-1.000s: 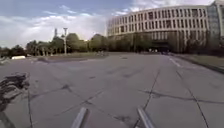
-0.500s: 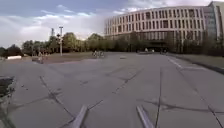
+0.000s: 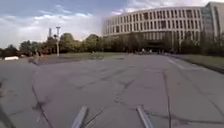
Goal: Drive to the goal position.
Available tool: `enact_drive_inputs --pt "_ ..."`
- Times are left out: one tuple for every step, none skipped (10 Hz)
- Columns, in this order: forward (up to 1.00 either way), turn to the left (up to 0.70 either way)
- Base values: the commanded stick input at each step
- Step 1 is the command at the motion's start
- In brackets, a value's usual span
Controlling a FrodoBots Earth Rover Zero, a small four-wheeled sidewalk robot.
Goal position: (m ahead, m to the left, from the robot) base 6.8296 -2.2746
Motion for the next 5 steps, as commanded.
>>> enact_drive_inputs --pt "0.7 -0.14" --pt "0.7 -0.14" --pt "0.7 -0.14" --pt "0.7 -0.14" --pt "0.7 -0.14"
